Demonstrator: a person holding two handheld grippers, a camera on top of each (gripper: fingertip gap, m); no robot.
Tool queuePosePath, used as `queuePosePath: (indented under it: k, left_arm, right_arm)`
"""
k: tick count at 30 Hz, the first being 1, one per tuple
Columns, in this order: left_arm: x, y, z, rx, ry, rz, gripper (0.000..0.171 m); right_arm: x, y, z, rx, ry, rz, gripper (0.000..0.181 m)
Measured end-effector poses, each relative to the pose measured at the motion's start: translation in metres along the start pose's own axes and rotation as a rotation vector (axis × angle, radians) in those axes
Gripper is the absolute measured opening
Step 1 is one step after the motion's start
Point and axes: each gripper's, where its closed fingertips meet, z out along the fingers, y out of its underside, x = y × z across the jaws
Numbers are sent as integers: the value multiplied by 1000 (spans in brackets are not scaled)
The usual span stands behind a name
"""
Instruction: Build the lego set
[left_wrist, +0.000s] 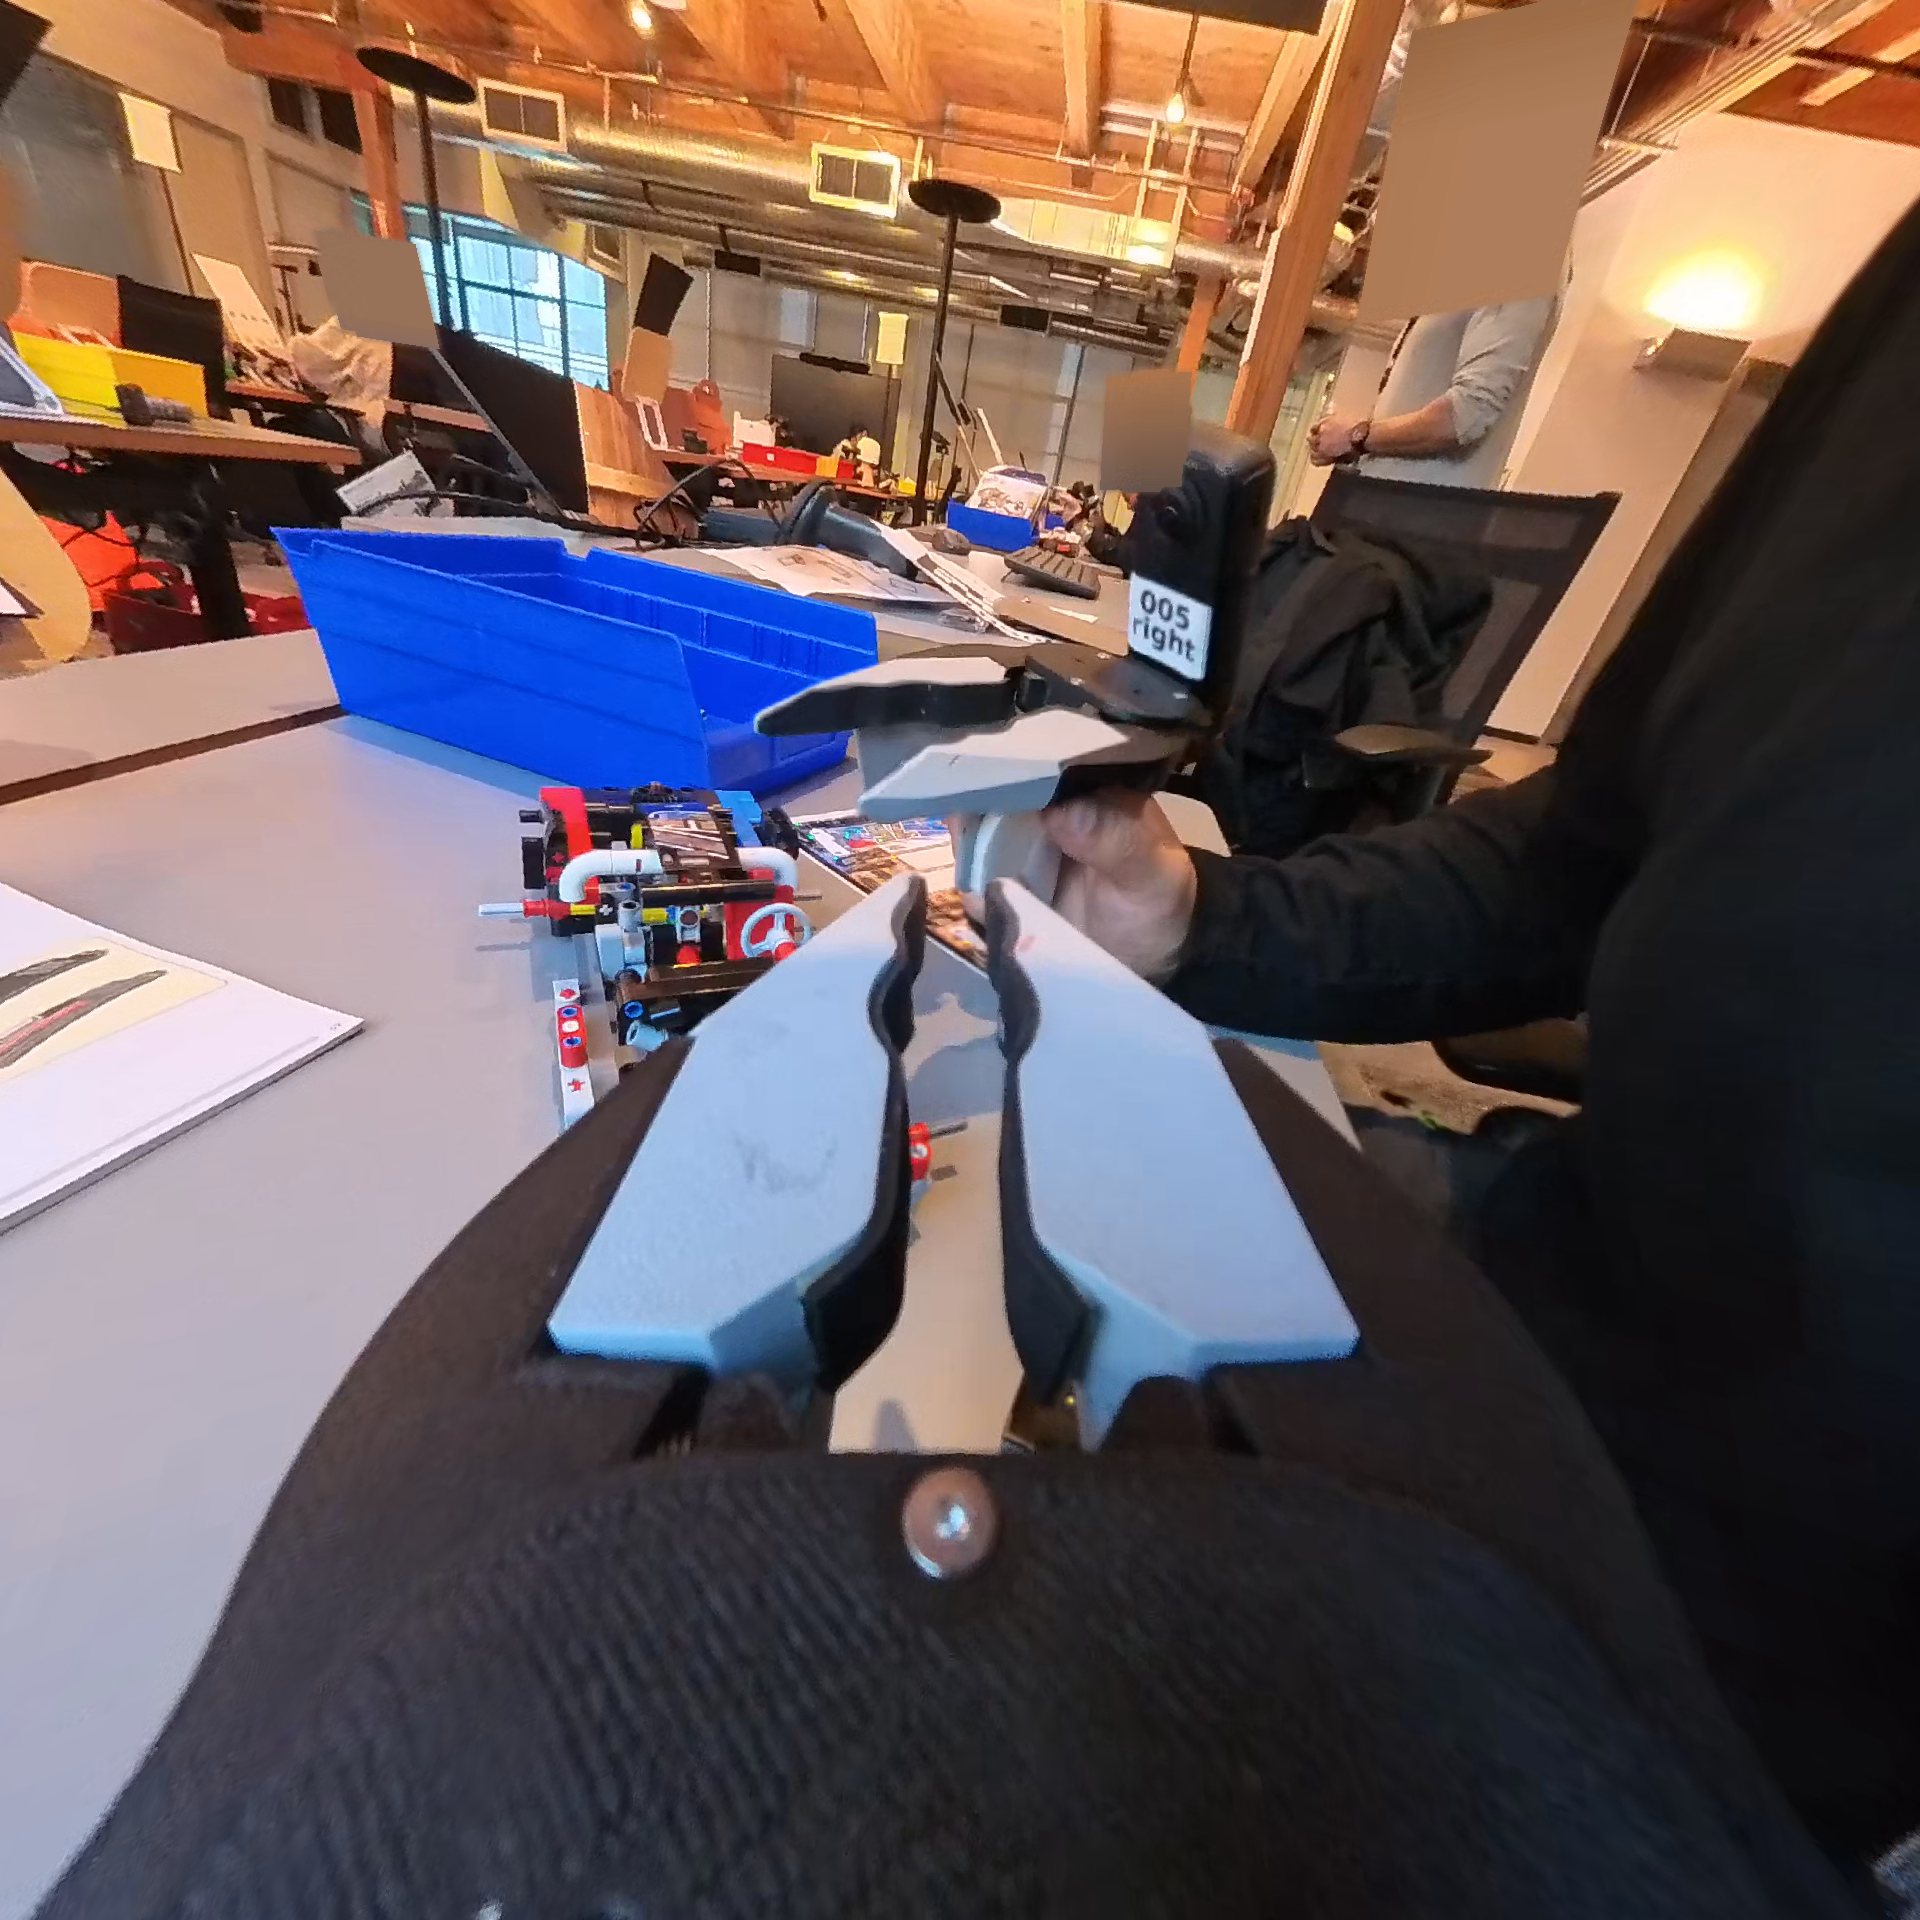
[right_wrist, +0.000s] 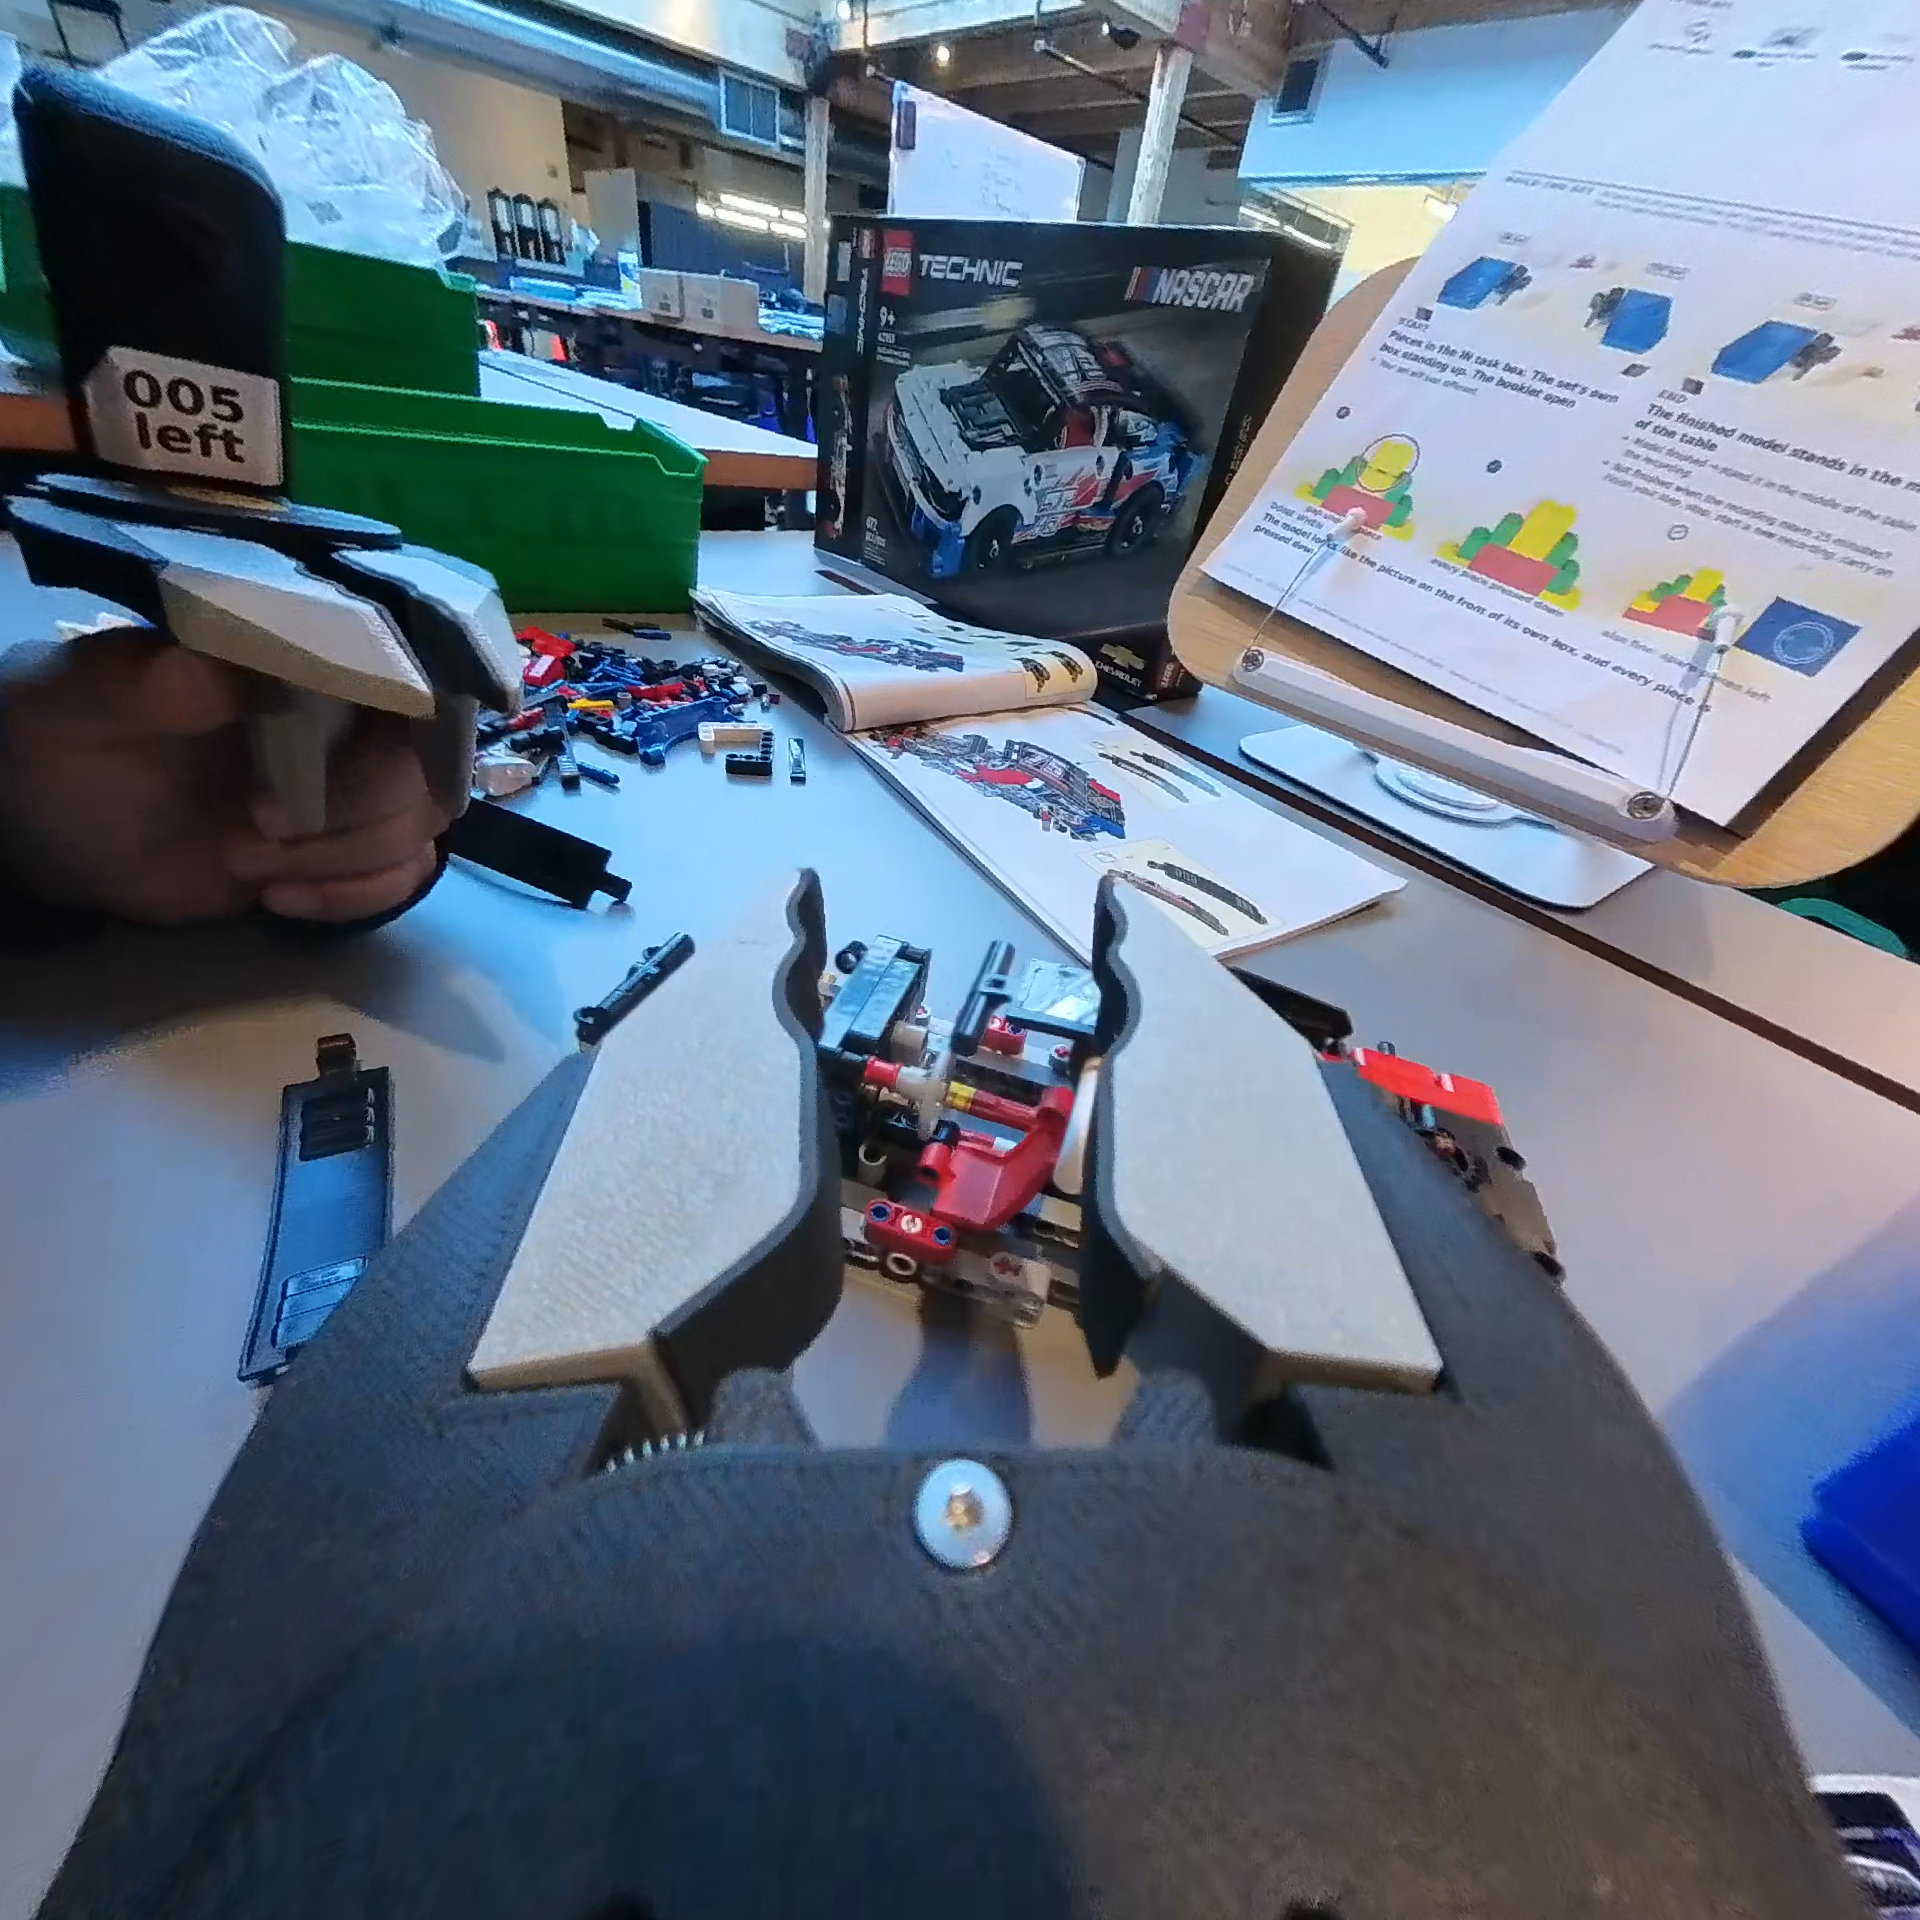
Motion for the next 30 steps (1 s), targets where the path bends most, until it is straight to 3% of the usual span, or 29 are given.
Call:
queuePosePath:
  k: [10,18,30]
  left_arm:
    - [-11,2,-4,-62,-104,167,8]
    - [-25,4,-6,-62,-191,220,7]
    - [-45,16,-6,-141,-319,269,5]
  right_arm:
    - [-6,-16,-7,101,-60,28,44]
    - [-10,-33,-23,212,-153,140,43]
    - [-32,-38,-23,237,-309,195,37]
